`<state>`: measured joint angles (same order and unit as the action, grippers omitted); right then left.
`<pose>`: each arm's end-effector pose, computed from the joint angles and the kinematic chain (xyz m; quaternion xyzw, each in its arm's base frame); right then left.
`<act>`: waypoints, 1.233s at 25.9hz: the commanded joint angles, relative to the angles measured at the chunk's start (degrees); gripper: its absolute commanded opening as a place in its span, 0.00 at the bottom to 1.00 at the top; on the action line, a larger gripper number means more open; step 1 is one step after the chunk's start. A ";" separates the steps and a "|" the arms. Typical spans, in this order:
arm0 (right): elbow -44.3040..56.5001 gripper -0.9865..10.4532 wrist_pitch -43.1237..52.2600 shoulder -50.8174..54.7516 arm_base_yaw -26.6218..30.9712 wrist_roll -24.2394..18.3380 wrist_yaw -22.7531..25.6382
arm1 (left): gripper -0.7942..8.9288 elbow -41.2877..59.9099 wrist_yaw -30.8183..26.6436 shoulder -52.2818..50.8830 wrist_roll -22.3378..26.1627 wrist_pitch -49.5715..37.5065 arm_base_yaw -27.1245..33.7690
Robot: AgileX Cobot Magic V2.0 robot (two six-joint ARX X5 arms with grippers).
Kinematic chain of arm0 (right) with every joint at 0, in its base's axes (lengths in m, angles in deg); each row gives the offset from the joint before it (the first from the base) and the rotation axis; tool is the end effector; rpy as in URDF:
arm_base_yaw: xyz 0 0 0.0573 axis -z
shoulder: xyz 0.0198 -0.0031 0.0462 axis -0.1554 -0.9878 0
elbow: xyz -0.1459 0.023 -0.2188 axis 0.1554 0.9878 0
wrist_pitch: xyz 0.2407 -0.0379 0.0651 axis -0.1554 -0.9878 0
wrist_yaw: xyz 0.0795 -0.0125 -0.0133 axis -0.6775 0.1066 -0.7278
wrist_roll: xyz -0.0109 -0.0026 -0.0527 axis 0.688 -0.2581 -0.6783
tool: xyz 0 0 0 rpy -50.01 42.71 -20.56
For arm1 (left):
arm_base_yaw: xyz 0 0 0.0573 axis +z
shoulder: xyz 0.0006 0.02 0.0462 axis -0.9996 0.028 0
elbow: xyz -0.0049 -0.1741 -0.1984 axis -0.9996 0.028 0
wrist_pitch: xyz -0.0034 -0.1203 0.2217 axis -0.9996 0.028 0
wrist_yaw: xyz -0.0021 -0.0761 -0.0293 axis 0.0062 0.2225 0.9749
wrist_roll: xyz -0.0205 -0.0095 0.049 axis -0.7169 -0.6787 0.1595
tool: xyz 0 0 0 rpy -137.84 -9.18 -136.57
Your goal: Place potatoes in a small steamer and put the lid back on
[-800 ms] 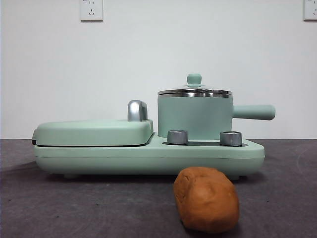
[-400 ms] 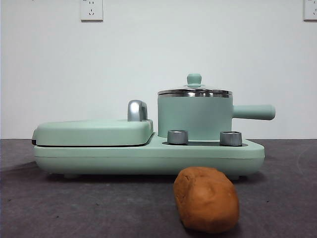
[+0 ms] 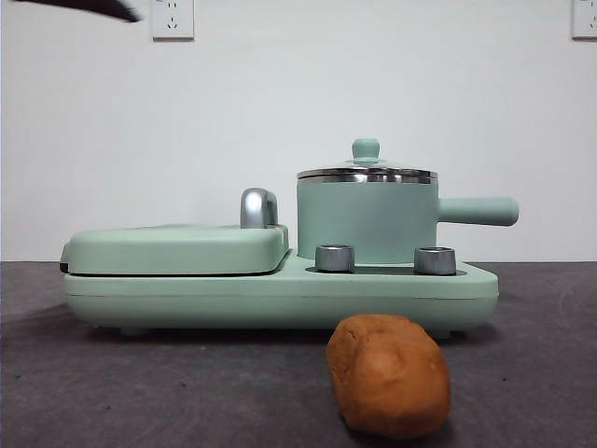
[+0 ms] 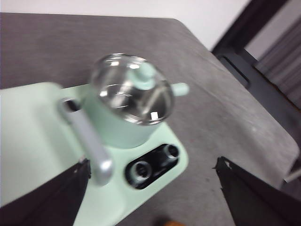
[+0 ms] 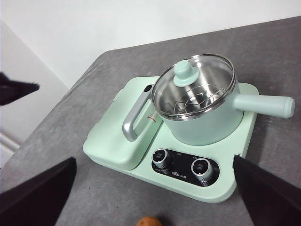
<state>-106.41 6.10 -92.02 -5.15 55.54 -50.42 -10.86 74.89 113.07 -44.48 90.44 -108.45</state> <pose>0.1097 0.0121 0.3479 0.1849 0.2185 0.2965 0.9111 0.2124 -0.0932 0.3723 -0.1076 0.2602 -0.3938 0.8750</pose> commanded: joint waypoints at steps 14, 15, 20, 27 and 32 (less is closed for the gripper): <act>-0.92 0.57 0.11 -0.22 -0.68 -0.44 -0.28 | 0.53 -29.03 -3.43 30.32 7.80 3.61 -12.63; -0.92 0.57 0.11 -0.24 -0.98 -0.44 -0.31 | 0.53 -30.40 -4.72 31.82 8.33 3.98 -13.09; -0.92 0.57 0.11 -0.24 -3.23 -0.44 -0.26 | 0.54 -35.89 -13.81 40.17 9.73 2.73 -15.69; -0.92 0.57 0.13 -0.24 -4.48 -0.44 -0.13 | 0.54 -35.91 -18.60 47.21 11.02 -4.74 -17.20; -0.92 0.57 0.13 -0.24 -4.48 -0.46 -0.11 | 0.53 -35.91 -19.30 50.27 12.04 -8.33 -17.51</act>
<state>-106.41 5.90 -92.02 -9.50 55.54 -50.53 -45.11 55.85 161.72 -33.45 82.75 -125.30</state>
